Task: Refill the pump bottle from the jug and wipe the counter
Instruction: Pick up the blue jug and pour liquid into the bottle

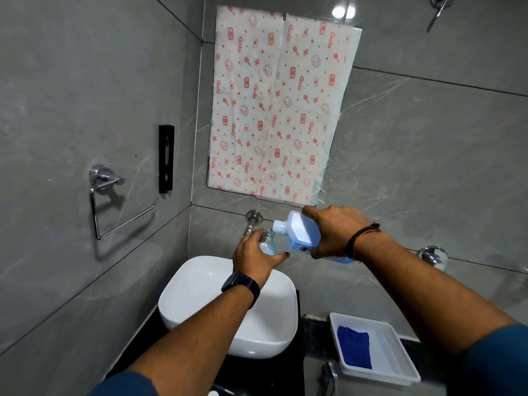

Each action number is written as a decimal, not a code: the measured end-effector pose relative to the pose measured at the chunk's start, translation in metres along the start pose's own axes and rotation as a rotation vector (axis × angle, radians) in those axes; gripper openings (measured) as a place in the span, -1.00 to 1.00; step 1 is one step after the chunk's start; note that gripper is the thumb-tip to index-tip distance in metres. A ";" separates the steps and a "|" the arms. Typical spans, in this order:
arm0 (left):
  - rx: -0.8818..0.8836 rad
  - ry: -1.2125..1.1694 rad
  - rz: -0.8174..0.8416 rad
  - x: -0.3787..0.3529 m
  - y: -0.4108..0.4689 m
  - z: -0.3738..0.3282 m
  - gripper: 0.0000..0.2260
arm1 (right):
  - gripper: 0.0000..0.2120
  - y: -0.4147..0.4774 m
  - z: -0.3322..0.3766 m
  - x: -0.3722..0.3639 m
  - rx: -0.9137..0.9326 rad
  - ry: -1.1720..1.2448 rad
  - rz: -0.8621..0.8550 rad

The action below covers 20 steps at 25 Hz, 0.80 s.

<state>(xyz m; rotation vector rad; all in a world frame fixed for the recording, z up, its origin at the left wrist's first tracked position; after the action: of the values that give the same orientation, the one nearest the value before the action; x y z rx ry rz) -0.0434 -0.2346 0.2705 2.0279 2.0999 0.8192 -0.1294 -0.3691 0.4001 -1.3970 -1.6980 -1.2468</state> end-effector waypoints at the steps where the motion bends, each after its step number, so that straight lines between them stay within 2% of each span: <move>1: 0.003 -0.002 0.000 0.000 0.000 0.000 -0.44 | -0.23 0.000 0.000 0.000 0.001 -0.001 0.001; 20: -0.010 0.008 -0.003 0.002 -0.002 -0.001 -0.46 | -0.23 0.002 -0.001 -0.005 0.002 -0.011 0.006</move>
<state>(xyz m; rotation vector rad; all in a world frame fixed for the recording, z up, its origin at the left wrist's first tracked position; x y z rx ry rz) -0.0458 -0.2332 0.2714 2.0195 2.0978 0.8374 -0.1264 -0.3716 0.3969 -1.4091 -1.7006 -1.2362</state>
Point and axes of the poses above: each hand's wrist, its own y-axis towards the middle knuckle, its own x-axis out of the back of the hand, z = x × y, the point moved 1 cm from there along y, towards the middle knuckle, and after that the axes turned 2 degrees about -z, right-handed, at the moved point
